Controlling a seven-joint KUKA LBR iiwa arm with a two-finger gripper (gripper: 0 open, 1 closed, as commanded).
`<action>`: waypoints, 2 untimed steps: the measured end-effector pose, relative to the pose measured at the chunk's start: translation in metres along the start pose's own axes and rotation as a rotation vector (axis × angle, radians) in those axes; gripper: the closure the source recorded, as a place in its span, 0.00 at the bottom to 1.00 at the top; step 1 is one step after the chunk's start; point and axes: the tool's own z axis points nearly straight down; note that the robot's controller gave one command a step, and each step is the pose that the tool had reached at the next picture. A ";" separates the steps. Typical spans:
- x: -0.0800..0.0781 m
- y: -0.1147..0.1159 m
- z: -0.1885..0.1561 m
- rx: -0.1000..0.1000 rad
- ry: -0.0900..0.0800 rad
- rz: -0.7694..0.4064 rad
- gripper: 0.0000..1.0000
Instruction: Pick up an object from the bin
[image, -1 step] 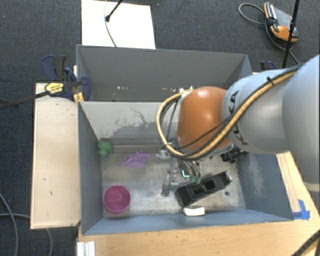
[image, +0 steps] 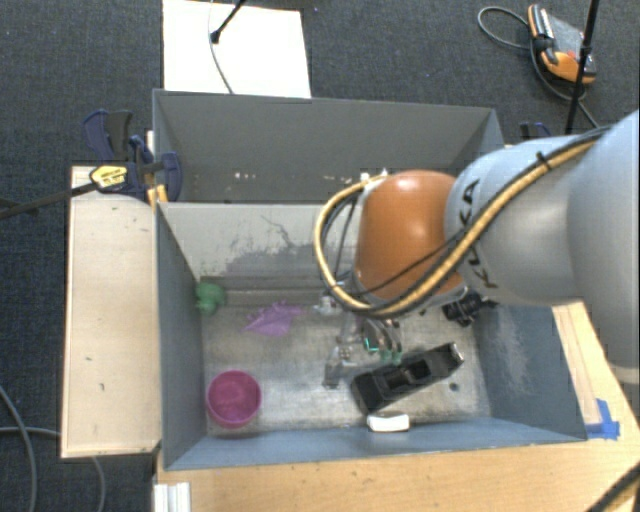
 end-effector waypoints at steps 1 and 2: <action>0.007 -0.020 0.007 -0.002 -0.002 -0.161 0.00; 0.023 -0.044 0.036 0.000 -0.003 -0.358 0.00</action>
Offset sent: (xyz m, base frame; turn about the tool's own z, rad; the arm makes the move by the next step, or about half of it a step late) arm -0.0378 -0.0299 -0.0622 -0.3267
